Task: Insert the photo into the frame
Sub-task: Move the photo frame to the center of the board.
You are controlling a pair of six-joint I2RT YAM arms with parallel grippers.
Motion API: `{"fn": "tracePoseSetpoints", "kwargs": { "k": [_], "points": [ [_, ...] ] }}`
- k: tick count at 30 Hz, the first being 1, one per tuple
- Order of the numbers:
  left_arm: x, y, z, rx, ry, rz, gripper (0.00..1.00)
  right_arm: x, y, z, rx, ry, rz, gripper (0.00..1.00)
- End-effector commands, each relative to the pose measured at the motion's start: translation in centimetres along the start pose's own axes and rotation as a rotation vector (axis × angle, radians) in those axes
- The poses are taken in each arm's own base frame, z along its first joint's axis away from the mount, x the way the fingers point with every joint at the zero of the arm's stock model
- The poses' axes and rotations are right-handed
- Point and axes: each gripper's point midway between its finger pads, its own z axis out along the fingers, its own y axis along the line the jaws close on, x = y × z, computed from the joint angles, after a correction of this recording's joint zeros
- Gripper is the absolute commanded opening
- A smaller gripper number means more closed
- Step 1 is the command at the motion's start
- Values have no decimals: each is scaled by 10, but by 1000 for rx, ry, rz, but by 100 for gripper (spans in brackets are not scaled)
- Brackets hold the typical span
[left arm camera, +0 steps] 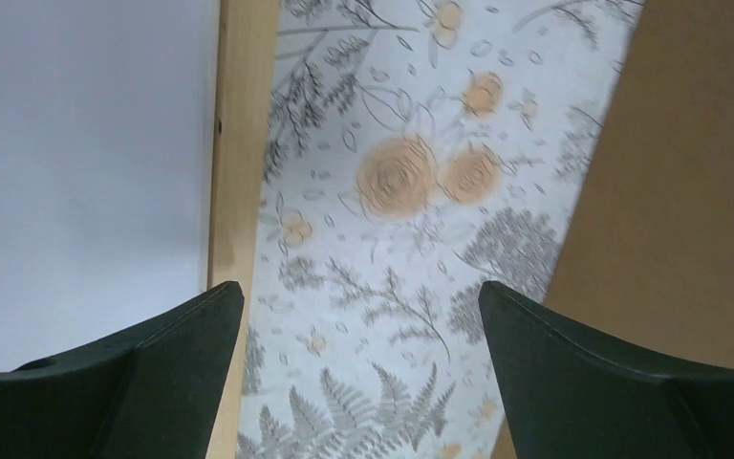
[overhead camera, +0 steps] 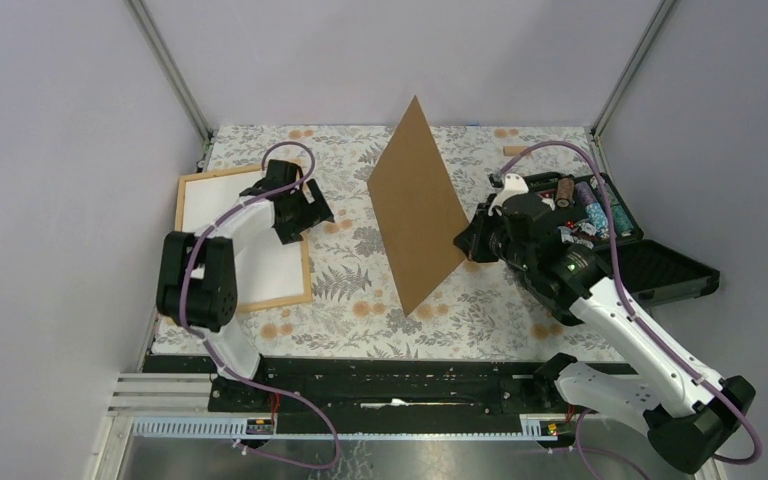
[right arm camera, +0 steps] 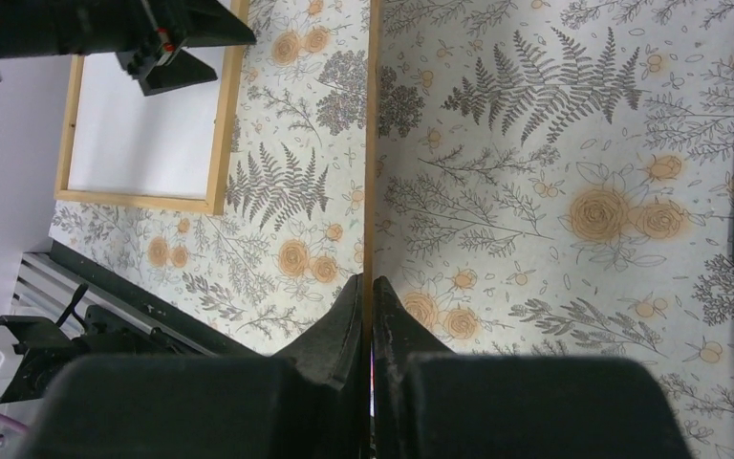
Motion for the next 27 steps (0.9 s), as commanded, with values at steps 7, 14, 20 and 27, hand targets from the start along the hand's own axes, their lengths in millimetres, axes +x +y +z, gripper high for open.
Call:
{"fn": "tracePoseSetpoints", "kwargs": {
  "k": [7, 14, 20, 27],
  "points": [
    [-34, 15, 30, -122, -80, 46, 98, -27, 9, -26, -55, -160, -13, 0],
    [-27, 25, 38, -146, -75, 55, 99, -21, 9, -23, -59, -140, -11, 0],
    [-8, 7, 48, -40, 15, 35, 98, -23, 8, -29, -58, -158, 7, 0],
    [32, -29, 50, 96, 115, 41, 98, -41, 6, -46, -26, -223, 23, 0]
  ]
}}
